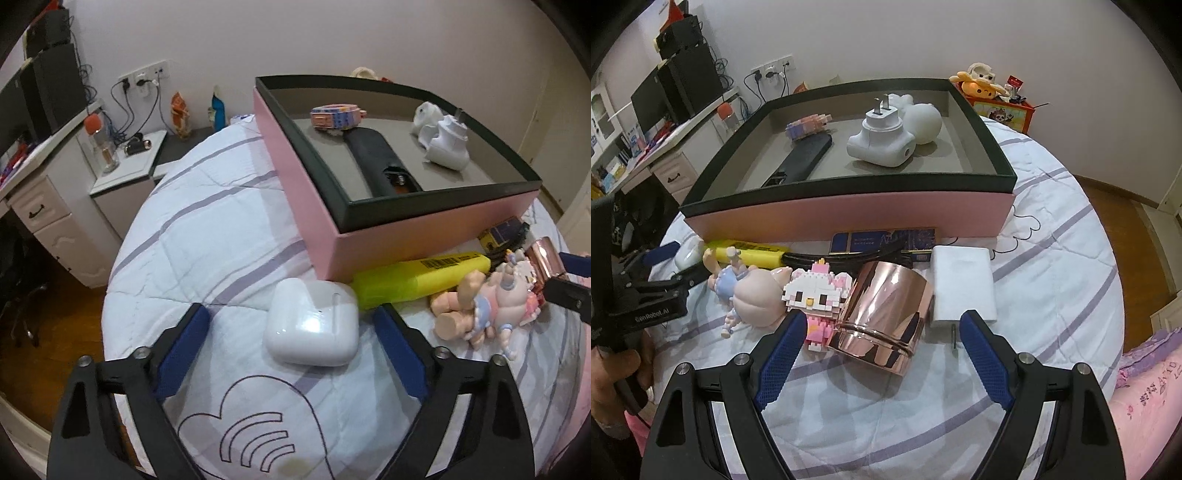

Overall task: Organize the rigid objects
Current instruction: 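Move the left tool toward the white earbud case while the right tool approaches the rose-gold cup, then grasp the earbud case with the left tool while the right tool grasps the rose-gold cup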

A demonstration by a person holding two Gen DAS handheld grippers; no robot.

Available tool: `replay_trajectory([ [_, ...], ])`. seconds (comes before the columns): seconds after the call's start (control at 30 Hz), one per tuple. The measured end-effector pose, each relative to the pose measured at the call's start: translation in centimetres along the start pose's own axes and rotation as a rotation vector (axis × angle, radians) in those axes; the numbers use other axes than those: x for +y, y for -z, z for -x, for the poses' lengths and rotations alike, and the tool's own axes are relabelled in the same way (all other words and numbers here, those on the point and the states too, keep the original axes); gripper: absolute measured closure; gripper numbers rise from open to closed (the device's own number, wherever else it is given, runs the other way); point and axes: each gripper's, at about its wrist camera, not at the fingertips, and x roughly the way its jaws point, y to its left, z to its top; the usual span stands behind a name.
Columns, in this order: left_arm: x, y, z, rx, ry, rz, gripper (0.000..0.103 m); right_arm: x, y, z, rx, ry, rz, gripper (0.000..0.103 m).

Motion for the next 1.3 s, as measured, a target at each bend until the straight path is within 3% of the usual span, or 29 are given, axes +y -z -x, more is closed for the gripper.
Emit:
replay_trajectory([
  [0.2, 0.2, 0.3, 0.6, -0.014, 0.016, 0.014, 0.030, -0.2, -0.1, 0.0, -0.005, -0.008, -0.020, 0.020],
  [0.27, 0.3, 0.3, 0.8, -0.015, 0.019, 0.015, 0.040, -0.3, -0.1, -0.1, -0.008, -0.008, -0.031, 0.021],
  [0.37, 0.6, 0.4, 1.1, -0.017, 0.020, 0.022, 0.058, -0.6, -0.3, 0.1, -0.014, 0.012, -0.048, 0.033],
  [0.5, 1.0, 0.3, 1.0, -0.018, 0.018, 0.025, 0.058, -0.8, -0.3, 0.2, -0.009, -0.008, -0.047, 0.041],
  [0.6, 0.0, 0.2, 0.5, -0.023, -0.015, -0.020, 0.049, 0.1, -0.2, 0.2, -0.006, -0.014, -0.024, 0.052],
  [0.7, -0.4, 0.1, 0.4, -0.030, -0.028, -0.028, 0.049, 0.3, -0.3, -0.4, -0.006, 0.002, -0.027, 0.053],
  [0.8, 0.5, 0.2, 0.7, -0.035, -0.014, 0.016, 0.059, 0.0, -0.5, -1.2, 0.004, -0.008, -0.046, 0.055],
  [1.3, 1.1, 1.4, 2.4, -0.039, 0.022, 0.087, 0.059, -1.3, 0.8, 0.1, -0.011, -0.087, -0.063, 0.055],
])
